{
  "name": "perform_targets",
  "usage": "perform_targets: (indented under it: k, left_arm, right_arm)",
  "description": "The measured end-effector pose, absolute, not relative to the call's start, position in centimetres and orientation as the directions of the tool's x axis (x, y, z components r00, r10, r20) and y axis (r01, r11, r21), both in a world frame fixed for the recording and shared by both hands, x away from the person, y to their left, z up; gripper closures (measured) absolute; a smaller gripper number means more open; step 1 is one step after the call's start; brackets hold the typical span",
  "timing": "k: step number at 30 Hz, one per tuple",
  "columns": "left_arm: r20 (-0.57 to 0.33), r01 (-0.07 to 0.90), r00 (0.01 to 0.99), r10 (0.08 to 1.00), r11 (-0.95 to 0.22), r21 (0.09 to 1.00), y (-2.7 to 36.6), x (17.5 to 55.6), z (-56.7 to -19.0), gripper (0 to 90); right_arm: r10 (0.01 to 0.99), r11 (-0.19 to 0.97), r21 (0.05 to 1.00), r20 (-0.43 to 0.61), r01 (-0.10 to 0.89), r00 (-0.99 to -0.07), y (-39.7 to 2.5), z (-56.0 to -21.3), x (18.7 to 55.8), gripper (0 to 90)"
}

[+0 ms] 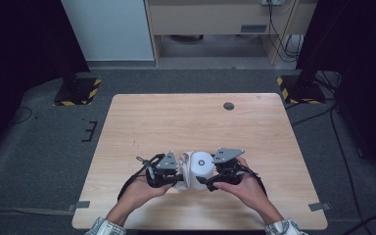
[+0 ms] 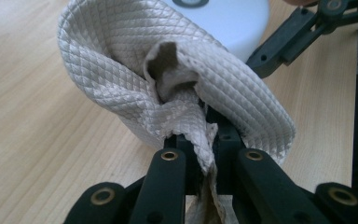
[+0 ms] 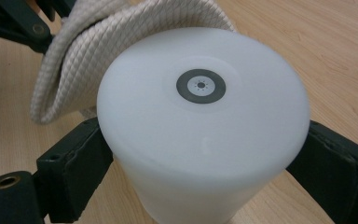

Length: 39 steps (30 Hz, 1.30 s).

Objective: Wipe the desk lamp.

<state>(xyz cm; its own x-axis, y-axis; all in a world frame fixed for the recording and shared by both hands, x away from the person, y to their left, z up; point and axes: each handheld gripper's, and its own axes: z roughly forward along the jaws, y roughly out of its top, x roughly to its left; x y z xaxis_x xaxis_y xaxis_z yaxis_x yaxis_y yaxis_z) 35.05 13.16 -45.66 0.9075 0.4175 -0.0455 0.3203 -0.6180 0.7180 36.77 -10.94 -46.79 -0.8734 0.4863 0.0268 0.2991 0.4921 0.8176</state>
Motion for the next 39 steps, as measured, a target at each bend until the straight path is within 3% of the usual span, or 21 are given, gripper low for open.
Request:
perform_targets:
  k: [16,31,39]
  left_arm:
    - [-0.056,0.355,0.906,0.419,-0.682,0.640,12.4,36.2,-48.4,84.9]
    - [-0.040,0.346,0.899,0.435,-0.653,0.673,13.3,36.1,-46.8,84.8]
    - [-0.058,0.341,0.888,0.456,-0.569,0.748,14.5,36.0,-44.6,84.8]
  right_arm:
    - [0.503,0.482,0.817,0.037,0.316,-0.864,-11.0,-46.7,36.9,9.4]
    - [0.488,0.484,0.819,0.038,0.307,-0.872,-10.8,-46.8,36.8,9.5]
    - [0.482,0.487,0.819,0.036,0.302,-0.875,-10.7,-46.8,36.7,9.4]
